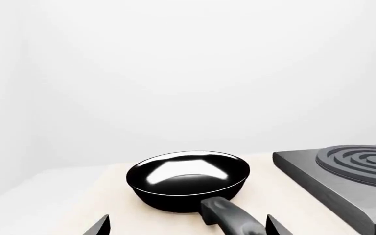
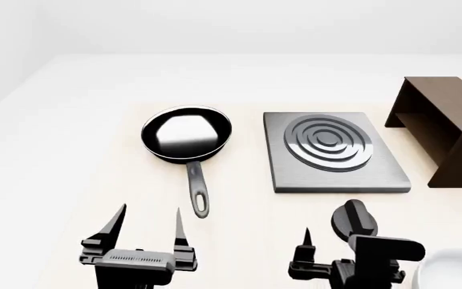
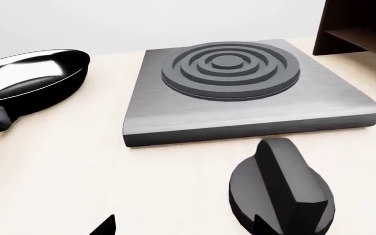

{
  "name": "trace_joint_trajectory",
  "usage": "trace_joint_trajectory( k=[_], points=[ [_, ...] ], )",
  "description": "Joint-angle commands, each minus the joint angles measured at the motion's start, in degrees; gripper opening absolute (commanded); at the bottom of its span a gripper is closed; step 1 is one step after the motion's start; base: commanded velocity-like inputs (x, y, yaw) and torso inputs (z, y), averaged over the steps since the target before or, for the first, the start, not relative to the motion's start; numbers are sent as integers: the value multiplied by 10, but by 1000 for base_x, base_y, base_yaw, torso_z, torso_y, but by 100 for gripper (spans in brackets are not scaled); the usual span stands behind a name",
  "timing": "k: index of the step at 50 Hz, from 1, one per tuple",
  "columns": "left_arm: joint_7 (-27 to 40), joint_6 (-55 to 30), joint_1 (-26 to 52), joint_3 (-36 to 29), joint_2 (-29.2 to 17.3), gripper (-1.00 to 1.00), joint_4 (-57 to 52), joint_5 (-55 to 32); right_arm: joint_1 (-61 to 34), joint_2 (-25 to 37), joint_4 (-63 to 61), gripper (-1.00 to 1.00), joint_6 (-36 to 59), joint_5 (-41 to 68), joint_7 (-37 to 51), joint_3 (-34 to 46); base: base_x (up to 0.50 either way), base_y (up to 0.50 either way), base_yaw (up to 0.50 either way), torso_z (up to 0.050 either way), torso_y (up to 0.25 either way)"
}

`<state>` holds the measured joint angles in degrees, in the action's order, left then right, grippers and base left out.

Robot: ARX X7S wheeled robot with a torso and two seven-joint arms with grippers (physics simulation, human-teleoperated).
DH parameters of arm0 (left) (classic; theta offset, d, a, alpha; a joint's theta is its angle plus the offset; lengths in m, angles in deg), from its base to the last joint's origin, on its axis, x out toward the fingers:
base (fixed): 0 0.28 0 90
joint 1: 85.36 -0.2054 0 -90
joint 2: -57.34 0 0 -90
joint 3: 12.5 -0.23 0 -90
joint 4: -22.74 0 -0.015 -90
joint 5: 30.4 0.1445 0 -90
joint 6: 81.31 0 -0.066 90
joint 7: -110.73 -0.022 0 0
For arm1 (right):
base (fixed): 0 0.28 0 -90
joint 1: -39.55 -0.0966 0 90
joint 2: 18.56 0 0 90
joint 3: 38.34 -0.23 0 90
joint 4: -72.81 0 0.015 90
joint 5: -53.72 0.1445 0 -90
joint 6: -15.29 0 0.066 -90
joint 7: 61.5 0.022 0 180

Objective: Turn on the stove.

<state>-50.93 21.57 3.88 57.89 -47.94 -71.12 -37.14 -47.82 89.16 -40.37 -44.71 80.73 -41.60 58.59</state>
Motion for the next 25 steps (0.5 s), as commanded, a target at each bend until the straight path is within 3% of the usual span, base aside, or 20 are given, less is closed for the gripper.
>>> trace_joint_trajectory(
  k=[1,25],
  points=[
    [2,0,1,-2,-2,100,0,-1,-19,-3,22,100,-1,-1,-3,7,0,0,0,0,0],
    [7,1,2,-7,-5,100,0,-4,-50,-9,83,100,-16,-2,-12,11,0,0,0,0,0]
  ],
)
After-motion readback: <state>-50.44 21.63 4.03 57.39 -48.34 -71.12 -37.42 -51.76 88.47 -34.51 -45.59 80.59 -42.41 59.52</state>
